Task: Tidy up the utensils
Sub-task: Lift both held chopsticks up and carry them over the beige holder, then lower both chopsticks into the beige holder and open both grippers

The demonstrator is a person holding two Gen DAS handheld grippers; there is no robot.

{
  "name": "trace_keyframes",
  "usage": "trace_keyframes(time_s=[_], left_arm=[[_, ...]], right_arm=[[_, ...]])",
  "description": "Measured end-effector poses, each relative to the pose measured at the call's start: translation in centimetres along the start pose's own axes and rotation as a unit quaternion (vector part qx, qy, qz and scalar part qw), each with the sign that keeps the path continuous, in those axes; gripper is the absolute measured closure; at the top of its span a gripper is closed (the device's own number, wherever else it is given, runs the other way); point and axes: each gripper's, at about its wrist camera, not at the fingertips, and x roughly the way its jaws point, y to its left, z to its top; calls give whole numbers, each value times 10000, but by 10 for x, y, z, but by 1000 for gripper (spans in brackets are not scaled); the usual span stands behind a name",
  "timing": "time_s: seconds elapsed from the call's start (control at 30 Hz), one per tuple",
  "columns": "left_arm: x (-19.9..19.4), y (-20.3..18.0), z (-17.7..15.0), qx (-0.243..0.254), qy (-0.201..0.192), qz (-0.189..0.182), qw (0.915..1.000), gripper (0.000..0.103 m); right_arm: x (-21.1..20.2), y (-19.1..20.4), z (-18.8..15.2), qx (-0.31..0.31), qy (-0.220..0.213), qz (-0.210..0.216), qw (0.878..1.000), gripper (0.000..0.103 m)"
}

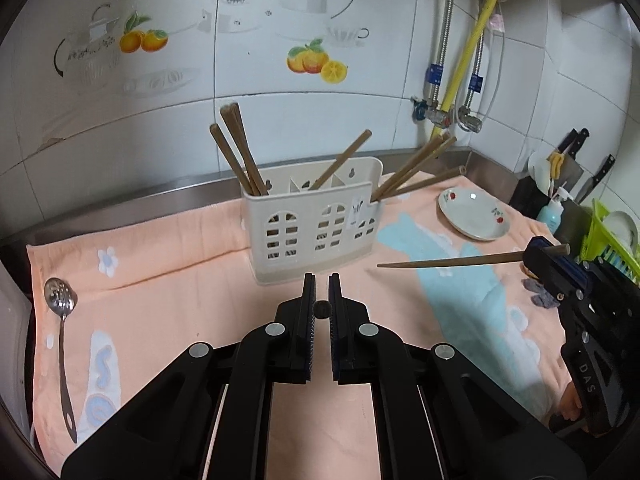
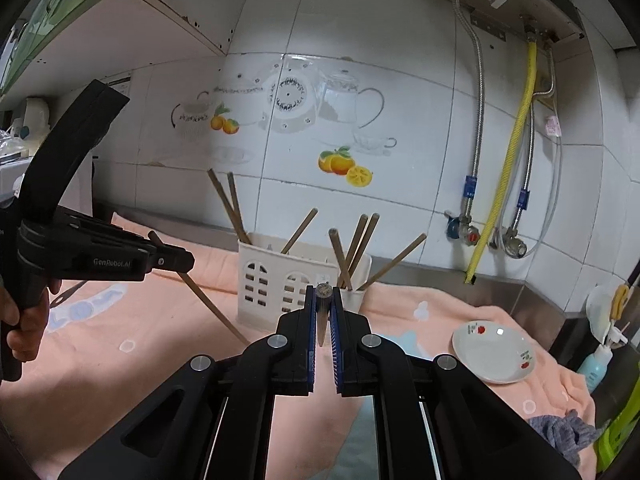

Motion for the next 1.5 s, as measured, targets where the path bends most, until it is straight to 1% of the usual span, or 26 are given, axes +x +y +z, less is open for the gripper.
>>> trace_keyframes(time_s=[0.13, 0.37, 0.5, 0.6, 0.7, 0.83, 0.9, 0.97, 1.13, 1.3, 1.37, 1.5], left_arm=[[-6, 0, 11, 45, -134, 10, 9999, 98], [-30, -8, 46, 239, -578, -21, 9980, 98], [-46, -12, 67, 345, -884, -33, 9955, 98], [-60, -12, 82, 378, -1174, 1, 9924, 98], [-71, -9, 95, 351, -1434, 21, 9890, 98], [-81, -4, 111, 271, -1686, -41, 9853, 98], [-83, -4, 118, 278, -1775, -56, 9837, 98], [-82, -4, 123, 292, -1855, 24, 9822, 98], [-67, 3, 134, 210, -1904, 92, 9814, 98], [-52, 13, 139, 50, -1909, -2, 9816, 98], [-51, 15, 141, 29, -1923, -11, 9813, 98], [-56, 16, 147, 65, -2055, 18, 9786, 98]], right_arm=[[-1, 2, 6, -50, -181, -40, 9998, 97], [-8, 9, 16, -170, -630, -126, 9978, 97], [-10, 14, 21, -271, -849, -137, 9959, 97], [-10, 18, 25, -380, -1042, -228, 9936, 96], [-6, 20, 29, -437, -1159, -307, 9918, 96], [0, 23, 33, -500, -1286, -397, 9896, 96], [4, 24, 35, -545, -1273, -446, 9894, 96], [11, 24, 36, -524, -1251, -455, 9897, 96], [30, 27, 38, -558, -1149, -589, 9901, 96], [49, 30, 36, -604, -1032, -662, 9906, 96], [53, 30, 35, -562, -994, -603, 9916, 96], [52, 29, 36, -458, -1080, -451, 9921, 96]])
